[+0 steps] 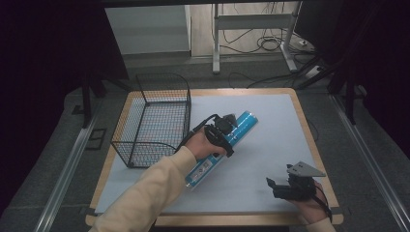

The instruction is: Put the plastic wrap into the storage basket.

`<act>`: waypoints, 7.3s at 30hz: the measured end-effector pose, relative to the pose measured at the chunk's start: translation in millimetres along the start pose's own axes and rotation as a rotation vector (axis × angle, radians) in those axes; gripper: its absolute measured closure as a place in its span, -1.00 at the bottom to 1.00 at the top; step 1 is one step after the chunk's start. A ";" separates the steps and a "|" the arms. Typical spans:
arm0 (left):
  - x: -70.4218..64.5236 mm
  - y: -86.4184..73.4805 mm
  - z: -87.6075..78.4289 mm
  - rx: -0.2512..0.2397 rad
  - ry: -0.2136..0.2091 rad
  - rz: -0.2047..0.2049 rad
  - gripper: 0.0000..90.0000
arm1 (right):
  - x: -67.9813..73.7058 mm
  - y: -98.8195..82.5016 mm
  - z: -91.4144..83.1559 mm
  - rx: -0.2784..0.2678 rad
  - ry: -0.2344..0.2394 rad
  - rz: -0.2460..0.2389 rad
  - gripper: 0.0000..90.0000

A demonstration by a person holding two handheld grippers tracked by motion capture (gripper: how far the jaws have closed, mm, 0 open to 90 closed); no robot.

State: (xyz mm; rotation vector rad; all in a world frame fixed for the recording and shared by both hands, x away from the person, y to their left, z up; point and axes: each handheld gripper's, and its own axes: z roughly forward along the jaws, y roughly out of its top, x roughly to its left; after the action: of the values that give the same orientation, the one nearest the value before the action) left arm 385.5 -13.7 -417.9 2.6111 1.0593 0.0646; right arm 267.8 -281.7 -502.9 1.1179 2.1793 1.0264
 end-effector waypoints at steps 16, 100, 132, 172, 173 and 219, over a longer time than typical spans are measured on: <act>3.9 13.3 -14.0 -0.004 0.029 -0.002 -0.30 | -0.2 -0.1 0.3 0.006 0.003 0.001 -0.75; 40.2 83.3 -79.2 0.040 0.228 0.042 -0.30 | -6.1 -2.5 1.5 0.012 -0.002 0.019 -0.75; 108.0 58.2 -95.9 0.047 0.329 -0.097 -0.30 | -8.8 -2.4 0.6 0.008 -0.015 0.027 -0.75; 188.1 5.1 -39.3 0.125 0.375 -0.220 -0.30 | -7.9 -2.3 0.4 -0.004 -0.029 0.024 -0.75; 189.9 4.0 -37.4 0.129 0.373 -0.222 -0.30 | -8.3 -2.5 0.5 -0.002 -0.030 0.023 -0.75; 154.8 -19.8 -54.7 -0.106 0.340 -0.209 -0.64 | -4.6 -2.0 -0.6 0.003 -0.032 0.011 -0.75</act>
State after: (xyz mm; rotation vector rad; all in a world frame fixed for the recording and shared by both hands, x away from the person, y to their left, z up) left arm 475.5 120.9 -384.3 2.4323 1.3934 0.5163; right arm 269.0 -286.5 -503.8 1.1415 2.1528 1.0032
